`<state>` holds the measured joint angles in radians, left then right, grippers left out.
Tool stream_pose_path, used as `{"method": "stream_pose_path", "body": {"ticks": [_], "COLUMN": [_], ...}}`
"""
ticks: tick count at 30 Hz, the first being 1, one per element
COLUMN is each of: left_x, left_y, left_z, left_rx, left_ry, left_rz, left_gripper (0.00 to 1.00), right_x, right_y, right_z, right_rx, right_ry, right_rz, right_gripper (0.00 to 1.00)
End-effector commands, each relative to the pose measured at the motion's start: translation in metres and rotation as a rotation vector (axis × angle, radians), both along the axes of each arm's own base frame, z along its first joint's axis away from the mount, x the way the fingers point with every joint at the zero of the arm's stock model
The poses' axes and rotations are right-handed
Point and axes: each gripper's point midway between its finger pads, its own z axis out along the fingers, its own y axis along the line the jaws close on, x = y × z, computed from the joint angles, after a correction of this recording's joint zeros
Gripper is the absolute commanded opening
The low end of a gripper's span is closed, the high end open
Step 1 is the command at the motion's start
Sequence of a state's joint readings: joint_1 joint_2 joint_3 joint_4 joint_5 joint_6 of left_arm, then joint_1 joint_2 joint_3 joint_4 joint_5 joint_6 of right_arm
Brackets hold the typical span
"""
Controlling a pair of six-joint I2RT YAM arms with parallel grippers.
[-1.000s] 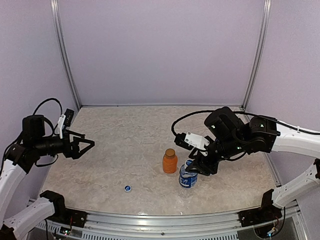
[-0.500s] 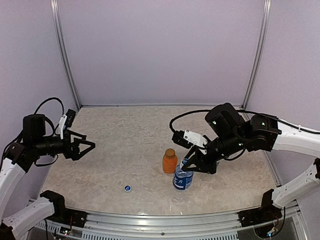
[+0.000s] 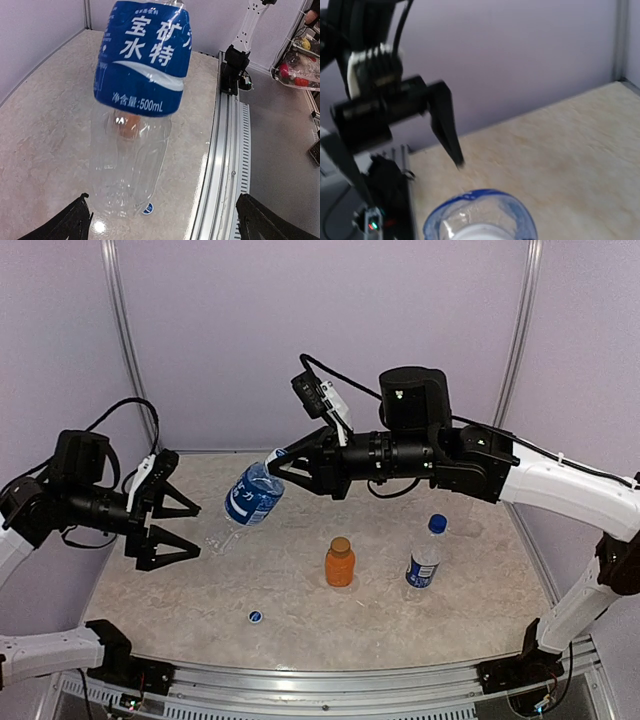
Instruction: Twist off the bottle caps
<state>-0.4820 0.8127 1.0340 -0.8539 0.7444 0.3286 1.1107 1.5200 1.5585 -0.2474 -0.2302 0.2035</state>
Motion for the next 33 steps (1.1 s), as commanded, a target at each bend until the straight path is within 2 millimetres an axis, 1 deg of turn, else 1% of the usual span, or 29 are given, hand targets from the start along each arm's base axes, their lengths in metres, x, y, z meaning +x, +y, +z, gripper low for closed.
{"method": "stream_pose_path", "body": {"ticks": [1, 3, 6, 7, 8, 10, 15, 21, 22, 23, 24, 25, 26, 27, 28, 30, 33], "left_x": [0.005, 0.014, 0.03, 0.032, 0.033, 0.037, 0.053, 0.051, 0.052, 0.054, 0.059, 0.067, 0.077, 0.088, 0.099, 0.118, 0.133], "left_y": [-0.005, -0.006, -0.007, -0.007, -0.008, -0.01, -0.01, -0.011, -0.01, -0.009, -0.007, -0.003, 0.001, 0.006, 0.01, 0.017, 0.019], "left_z": [-0.007, -0.008, -0.01, -0.009, -0.009, -0.01, -0.007, 0.0, -0.001, -0.001, -0.002, -0.002, -0.002, -0.001, 0.002, 0.014, 0.026], "left_rx": [0.075, 0.082, 0.091, 0.093, 0.096, 0.105, 0.129, 0.113, 0.118, 0.126, 0.141, 0.161, 0.187, 0.224, 0.258, 0.334, 0.447], "left_ry": [-0.036, -0.031, -0.038, -0.046, -0.053, -0.069, -0.132, -0.148, -0.154, -0.166, -0.187, -0.222, -0.272, -0.337, -0.415, -0.607, -0.86], "left_rz": [-0.022, 0.021, 0.082, 0.089, 0.092, 0.098, 0.152, 0.141, 0.145, 0.155, 0.174, 0.209, 0.247, 0.289, 0.325, 0.375, 0.397], "left_gripper": [0.99, 0.99, 0.99, 0.99, 0.99, 0.97, 0.82, 0.62, 0.6, 0.58, 0.57, 0.54, 0.52, 0.49, 0.48, 0.45, 0.44], "right_x": [-0.006, -0.007, -0.009, -0.009, -0.01, -0.011, -0.01, -0.004, -0.001, 0.002, 0.004, 0.007, 0.009, 0.013, 0.016, 0.024, 0.036], "right_y": [0.029, 0.034, 0.04, 0.041, 0.042, 0.044, 0.044, 0.041, 0.04, 0.039, 0.038, 0.037, 0.035, 0.033, 0.031, 0.026, 0.02], "right_z": [0.021, 0.023, 0.017, 0.013, 0.016, 0.015, 0.012, 0.005, 0.004, 0.003, 0.002, 0.002, 0.003, 0.005, 0.005, 0.007, 0.007], "right_rx": [0.147, 0.172, 0.169, 0.163, 0.181, 0.19, 0.193, 0.178, 0.172, 0.169, 0.167, 0.167, 0.171, 0.176, 0.18, 0.19, 0.207], "right_ry": [0.058, 0.059, 0.077, 0.086, 0.083, 0.087, 0.087, 0.092, 0.096, 0.099, 0.101, 0.102, 0.104, 0.104, 0.106, 0.118, 0.161], "right_rz": [0.087, 0.107, 0.134, 0.138, 0.146, 0.158, 0.15, 0.103, 0.086, 0.071, 0.053, 0.037, 0.017, -0.005, -0.024, -0.06, -0.093], "right_gripper": [0.0, 0.0, 0.0, 0.0, 0.0, 0.0, 0.0, 0.0, 0.1, 0.25, 0.34, 0.46, 0.64, 0.8, 0.9, 0.96, 0.98]}}
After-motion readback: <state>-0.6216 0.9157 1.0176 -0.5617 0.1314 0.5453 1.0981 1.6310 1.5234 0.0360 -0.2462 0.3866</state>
